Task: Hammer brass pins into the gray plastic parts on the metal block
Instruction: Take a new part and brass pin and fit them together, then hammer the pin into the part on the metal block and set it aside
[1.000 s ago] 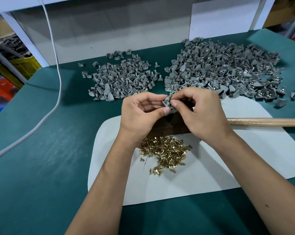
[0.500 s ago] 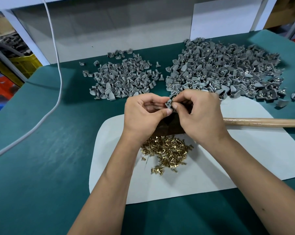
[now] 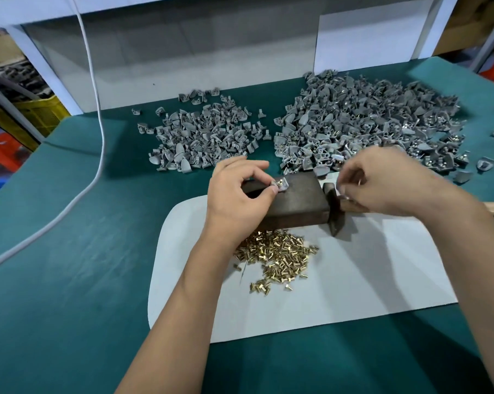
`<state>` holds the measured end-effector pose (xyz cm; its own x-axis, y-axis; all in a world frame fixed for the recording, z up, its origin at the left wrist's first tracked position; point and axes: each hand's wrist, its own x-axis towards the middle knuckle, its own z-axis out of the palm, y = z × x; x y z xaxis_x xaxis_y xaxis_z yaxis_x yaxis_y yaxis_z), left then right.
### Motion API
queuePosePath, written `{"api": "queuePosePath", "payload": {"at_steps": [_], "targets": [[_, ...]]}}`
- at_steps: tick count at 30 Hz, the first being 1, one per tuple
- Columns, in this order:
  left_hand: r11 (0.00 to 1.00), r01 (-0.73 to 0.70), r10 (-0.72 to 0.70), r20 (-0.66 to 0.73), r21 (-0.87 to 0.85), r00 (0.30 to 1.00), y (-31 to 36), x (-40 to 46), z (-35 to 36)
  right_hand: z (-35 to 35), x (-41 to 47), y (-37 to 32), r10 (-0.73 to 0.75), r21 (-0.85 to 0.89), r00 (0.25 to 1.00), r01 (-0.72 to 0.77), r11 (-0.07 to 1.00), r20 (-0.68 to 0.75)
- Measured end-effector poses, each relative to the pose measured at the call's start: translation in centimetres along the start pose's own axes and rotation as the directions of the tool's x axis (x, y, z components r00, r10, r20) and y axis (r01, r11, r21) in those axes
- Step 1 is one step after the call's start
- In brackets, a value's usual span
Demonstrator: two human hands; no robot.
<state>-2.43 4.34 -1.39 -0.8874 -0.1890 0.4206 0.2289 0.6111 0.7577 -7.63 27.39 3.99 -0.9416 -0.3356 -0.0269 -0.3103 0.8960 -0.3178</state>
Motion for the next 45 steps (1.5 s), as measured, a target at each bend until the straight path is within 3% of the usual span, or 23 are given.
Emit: {"api": "queuePosePath", "payload": {"at_steps": [3, 10, 14, 17, 19, 23, 28, 29, 31, 33, 34, 37, 38, 40, 42, 43, 45], "targets": [[0.997, 0.062, -0.06, 0.034, -0.054, 0.998, -0.1, 0.2, -0.2, 0.4, -0.4, 0.7, -0.02, -0.078, 0.981, 0.036, 0.996, 0.191], [0.975, 0.156, -0.143, 0.089, -0.16, 0.986, -0.2, 0.1, -0.1, 0.1, -0.1, 1.8, -0.102, -0.105, 0.973, 0.125, 0.987, 0.205], [0.965, 0.186, -0.167, 0.113, -0.187, 0.98, -0.1, 0.2, -0.1, -1.4, -0.3, 1.7, -0.106, 0.172, 0.994, 0.098, 0.98, 0.037], [0.96, 0.191, -0.169, 0.12, -0.203, 0.978, -0.2, 0.2, -0.2, -1.6, -0.3, 0.1, -0.126, 0.286, 0.979, 0.168, 0.944, -0.159], [0.96, 0.194, -0.173, 0.119, -0.2, 0.978, -0.3, 0.3, -0.3, -1.1, -0.5, -1.6, -0.176, 0.278, 0.966, 0.225, 0.934, -0.191], [0.953, 0.215, -0.188, 0.14, -0.212, 0.972, -0.4, 0.3, -0.3, -0.1, -0.5, -3.4, -0.287, 0.046, 0.952, 0.292, 0.955, -0.104], [0.948, 0.221, -0.188, 0.158, -0.227, 0.969, -0.5, 0.5, -0.4, -1.0, -0.8, -4.1, -0.389, 0.12, 0.811, 0.481, 0.868, -0.436], [0.947, 0.225, -0.191, 0.161, -0.231, 0.968, -0.5, 0.5, -0.4, -0.7, -0.8, -4.4, -0.393, 0.101, 0.828, 0.466, 0.879, -0.401], [0.939, 0.242, -0.205, 0.168, -0.246, 0.964, -0.4, 0.4, -0.3, 0.3, -0.5, -4.8, -0.339, 0.016, 0.922, 0.347, 0.938, -0.186], [0.937, 0.244, -0.206, 0.167, -0.25, 0.964, -0.4, 0.3, -0.3, 0.2, -0.2, -4.8, -0.322, -0.071, 0.942, 0.316, 0.946, -0.097], [0.939, 0.242, -0.206, 0.163, -0.245, 0.965, -0.4, 0.3, -0.4, -0.2, -0.1, -4.8, -0.336, -0.084, 0.934, 0.328, 0.941, -0.125], [0.944, 0.234, -0.199, 0.162, -0.234, 0.967, -0.5, 0.4, -0.4, -0.9, -0.4, -4.6, -0.372, 0.033, 0.837, 0.419, 0.908, -0.401], [0.944, 0.228, -0.194, 0.159, -0.238, 0.968, -0.6, 0.4, -0.3, -0.7, -0.6, -4.7, -0.364, 0.053, 0.84, 0.418, 0.907, -0.402], [0.941, 0.232, -0.198, 0.155, -0.247, 0.968, -0.6, 0.4, -0.3, 0.3, -0.6, -5.3, -0.331, -0.019, 0.922, 0.334, 0.942, -0.2], [0.941, 0.232, -0.197, 0.156, -0.246, 0.968, -0.5, 0.4, -0.2, 0.0, -0.5, -5.5, -0.295, -0.117, 0.952, 0.284, 0.952, -0.081], [0.942, 0.23, -0.196, 0.155, -0.245, 0.968, -0.5, 0.3, -0.3, -0.4, -0.4, -5.5, -0.302, -0.146, 0.949, 0.287, 0.947, -0.088], [0.944, 0.224, -0.19, 0.157, -0.241, 0.969, -0.5, 0.3, -0.4, -1.1, -0.5, -5.1, -0.356, -0.127, 0.901, 0.334, 0.934, -0.248]]}}
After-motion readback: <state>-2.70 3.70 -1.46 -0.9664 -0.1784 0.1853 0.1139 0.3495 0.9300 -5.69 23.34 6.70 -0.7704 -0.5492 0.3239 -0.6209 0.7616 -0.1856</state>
